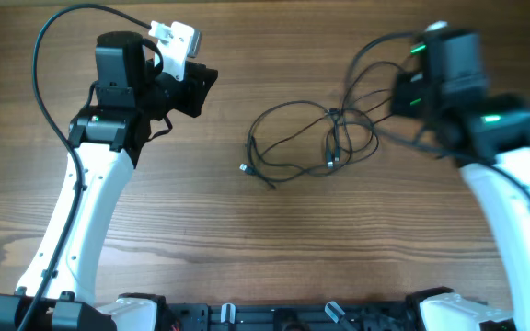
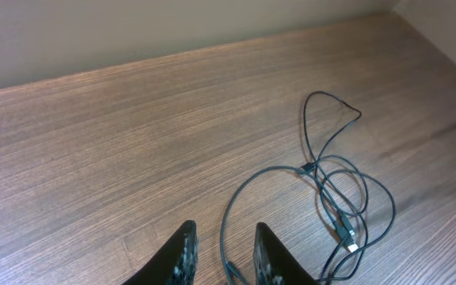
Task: Untangle cables
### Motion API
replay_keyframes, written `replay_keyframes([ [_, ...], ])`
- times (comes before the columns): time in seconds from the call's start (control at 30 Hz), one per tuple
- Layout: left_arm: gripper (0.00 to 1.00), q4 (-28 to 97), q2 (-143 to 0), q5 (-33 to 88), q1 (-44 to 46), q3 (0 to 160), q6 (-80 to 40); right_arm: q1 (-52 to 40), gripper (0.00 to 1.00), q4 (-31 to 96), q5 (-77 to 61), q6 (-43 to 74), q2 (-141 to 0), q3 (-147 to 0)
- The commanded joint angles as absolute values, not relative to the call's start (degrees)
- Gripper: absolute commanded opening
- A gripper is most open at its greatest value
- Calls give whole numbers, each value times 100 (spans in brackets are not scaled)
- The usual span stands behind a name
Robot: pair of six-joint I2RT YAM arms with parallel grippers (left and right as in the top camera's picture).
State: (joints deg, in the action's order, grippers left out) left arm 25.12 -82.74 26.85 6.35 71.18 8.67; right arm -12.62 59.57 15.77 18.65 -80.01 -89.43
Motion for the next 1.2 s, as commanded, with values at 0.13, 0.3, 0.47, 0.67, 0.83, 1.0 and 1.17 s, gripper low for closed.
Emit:
replay_keyframes([
  [0.13, 25, 2515, -8294, 2757, 609, 7148, 854, 757, 4, 6654, 1743, 1372, -7660, -11144],
  [0.3, 25, 2515, -8294, 2755, 609, 7148, 854, 2738, 4, 6676, 856, 1468, -7730, -11325],
  [0.47, 25, 2543, -8294, 2757, 611, 7148, 851, 3253, 4, 6764, 440, 1463, -8613, -11319],
  [0.67, 25, 2670, -8294, 2755, 609, 7148, 854, 3463, 4, 6965, 1328, 2460, -9870, -11319],
  [0.83, 25, 2661, -8294, 2755, 609, 7148, 856, 4195, 4, 7188, 1570, 3179, -10180, -11303],
  [1.0, 25, 2641, -8294, 2755, 609, 7148, 858, 5118, 4, 7332, 1061, 3472, -10180, -11187],
  [1.17, 25, 2639, -8294, 2755, 609, 7148, 878, 5441, 4, 6842, 1063, 3616, -10180, -10466],
])
